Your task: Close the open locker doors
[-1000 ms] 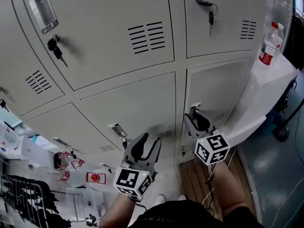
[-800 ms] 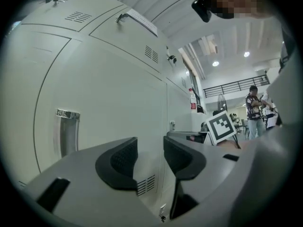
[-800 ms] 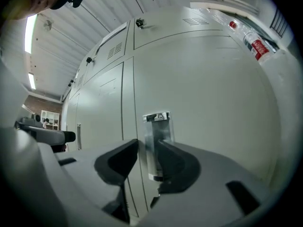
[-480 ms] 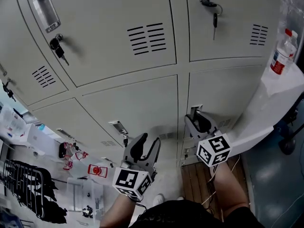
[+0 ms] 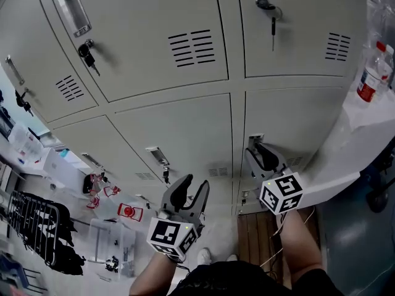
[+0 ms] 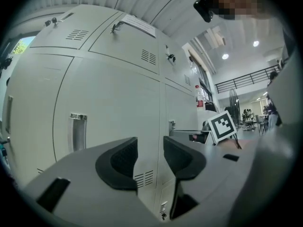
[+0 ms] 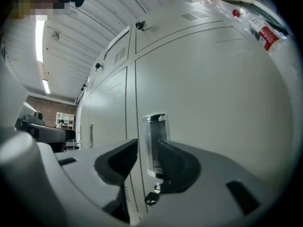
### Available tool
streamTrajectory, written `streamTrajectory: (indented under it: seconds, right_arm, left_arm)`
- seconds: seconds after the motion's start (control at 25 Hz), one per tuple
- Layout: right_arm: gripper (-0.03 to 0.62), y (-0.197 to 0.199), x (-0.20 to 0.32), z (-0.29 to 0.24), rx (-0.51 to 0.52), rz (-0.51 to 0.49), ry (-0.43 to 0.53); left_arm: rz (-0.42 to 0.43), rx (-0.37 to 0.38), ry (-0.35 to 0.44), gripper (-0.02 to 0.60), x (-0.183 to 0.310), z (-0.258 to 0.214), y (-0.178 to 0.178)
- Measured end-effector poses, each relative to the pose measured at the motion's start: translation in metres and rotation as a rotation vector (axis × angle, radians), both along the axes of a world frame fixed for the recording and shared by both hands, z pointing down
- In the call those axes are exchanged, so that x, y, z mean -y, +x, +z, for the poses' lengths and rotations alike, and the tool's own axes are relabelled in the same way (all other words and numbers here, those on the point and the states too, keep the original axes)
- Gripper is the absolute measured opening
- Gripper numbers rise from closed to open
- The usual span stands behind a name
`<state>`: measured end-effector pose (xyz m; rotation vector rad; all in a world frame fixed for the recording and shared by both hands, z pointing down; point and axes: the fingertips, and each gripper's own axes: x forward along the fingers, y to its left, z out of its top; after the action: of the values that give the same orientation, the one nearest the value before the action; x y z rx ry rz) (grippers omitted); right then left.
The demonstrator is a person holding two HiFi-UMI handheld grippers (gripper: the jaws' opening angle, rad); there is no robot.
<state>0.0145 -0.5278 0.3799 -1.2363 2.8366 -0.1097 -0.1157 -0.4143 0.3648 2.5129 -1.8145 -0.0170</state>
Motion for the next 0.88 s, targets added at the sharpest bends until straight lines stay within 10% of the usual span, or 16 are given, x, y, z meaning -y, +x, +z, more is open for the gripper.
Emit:
streamTrajectory:
  seconds: [0.48,0.88]
  right_arm:
    - [0.124,0.056,-0.015,0.025,0.059,0.121,-0.039]
    - [0.124,-0.003,-0.102,0.028,0.084,0.077,-0.040]
  left_arm:
    - [-0.039,0.007,-0.086,0.173,-0.042,0.034,-0.012]
    - [-0.039,-0.020,-0.081,0.163,-0.102,0.039,-0.059]
